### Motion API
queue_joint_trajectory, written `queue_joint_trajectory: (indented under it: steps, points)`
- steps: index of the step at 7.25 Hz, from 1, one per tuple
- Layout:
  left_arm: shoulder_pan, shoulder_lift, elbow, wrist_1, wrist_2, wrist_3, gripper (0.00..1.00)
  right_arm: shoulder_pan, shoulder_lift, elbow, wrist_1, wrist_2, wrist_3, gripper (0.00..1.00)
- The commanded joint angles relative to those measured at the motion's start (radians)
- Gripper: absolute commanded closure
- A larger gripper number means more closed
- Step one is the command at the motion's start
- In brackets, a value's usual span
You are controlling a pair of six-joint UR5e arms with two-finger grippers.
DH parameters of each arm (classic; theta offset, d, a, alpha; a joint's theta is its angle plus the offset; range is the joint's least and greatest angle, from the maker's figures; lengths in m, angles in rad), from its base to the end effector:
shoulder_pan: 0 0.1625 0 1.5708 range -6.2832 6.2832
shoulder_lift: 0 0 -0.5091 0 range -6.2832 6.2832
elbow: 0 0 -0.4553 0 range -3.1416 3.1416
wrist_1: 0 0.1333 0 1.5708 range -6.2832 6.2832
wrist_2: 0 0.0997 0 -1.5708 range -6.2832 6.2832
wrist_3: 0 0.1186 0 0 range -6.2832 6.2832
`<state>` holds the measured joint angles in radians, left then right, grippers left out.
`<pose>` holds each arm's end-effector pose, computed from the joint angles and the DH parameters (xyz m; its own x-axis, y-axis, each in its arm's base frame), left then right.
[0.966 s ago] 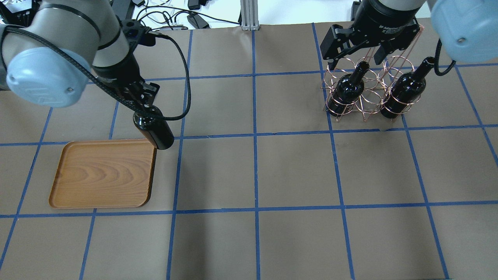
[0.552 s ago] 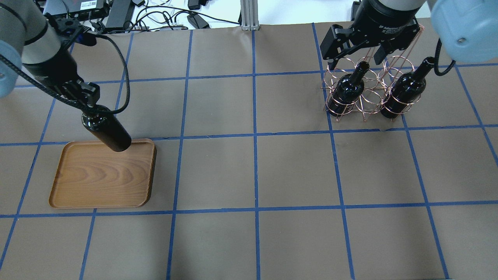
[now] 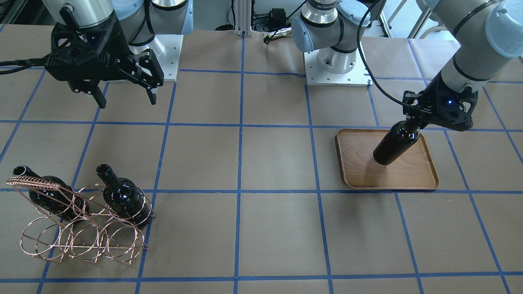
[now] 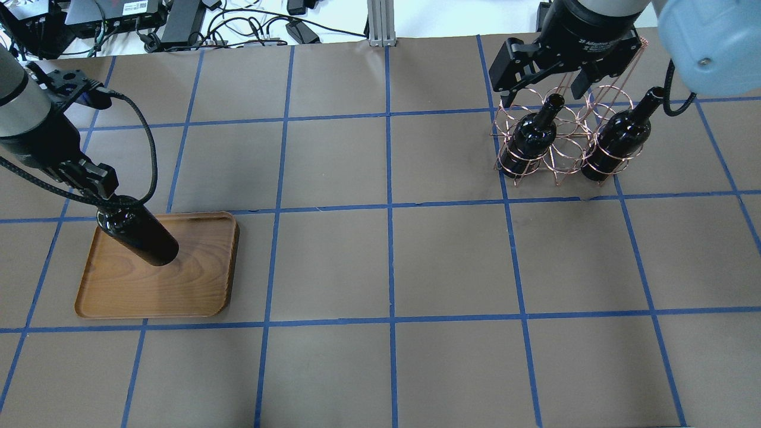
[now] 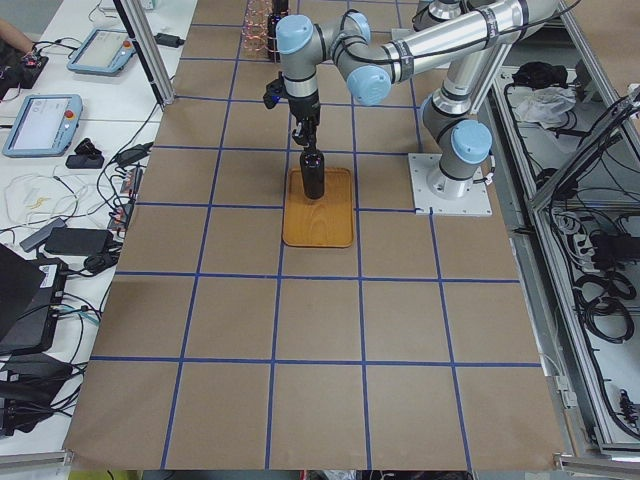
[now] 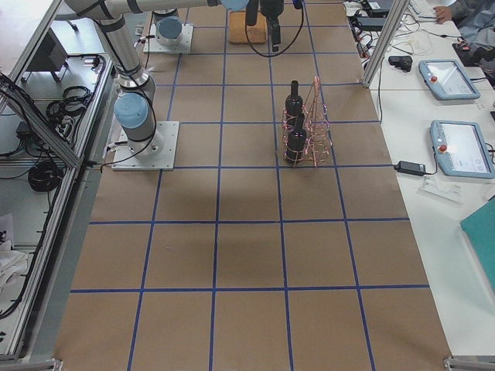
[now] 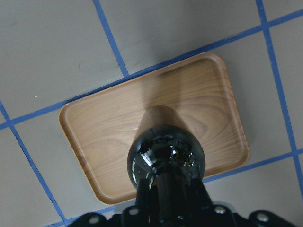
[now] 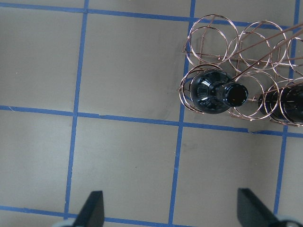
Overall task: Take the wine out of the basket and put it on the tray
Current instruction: 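Lift the bottle with the left gripper and move it over the tray, then lower the bottle onto the tray, laying it down, and open the left gripper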
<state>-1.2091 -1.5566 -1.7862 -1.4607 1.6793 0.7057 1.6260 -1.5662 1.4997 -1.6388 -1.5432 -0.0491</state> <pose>0.0740 -0.5359 0.4541 -0.9389 0.3433 -0.0231 0.3371 0.9311 0.1392 0.1679 -0.5629 0.5977 -0.9940 -0.1073 -0.0207 -0.1036 0.9854 -0.1353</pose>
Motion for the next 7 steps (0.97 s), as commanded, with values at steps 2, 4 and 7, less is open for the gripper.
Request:
queue_joint_trajectory:
  steps: [2, 4, 7]
  points:
    - [0.098, -0.020, -0.027, 0.005, -0.006, 0.067, 1.00, 0.000, 0.000, 0.001, 0.000, 0.002, 0.000, 0.00]
    - [0.095, -0.025, -0.024, 0.010, -0.013, 0.061, 1.00, 0.000, 0.000, 0.001, -0.001, 0.002, 0.000, 0.00]
    - [0.095, -0.031, -0.025, 0.010, -0.032, 0.060, 1.00, 0.000, 0.000, 0.007, -0.003, 0.002, 0.000, 0.00]
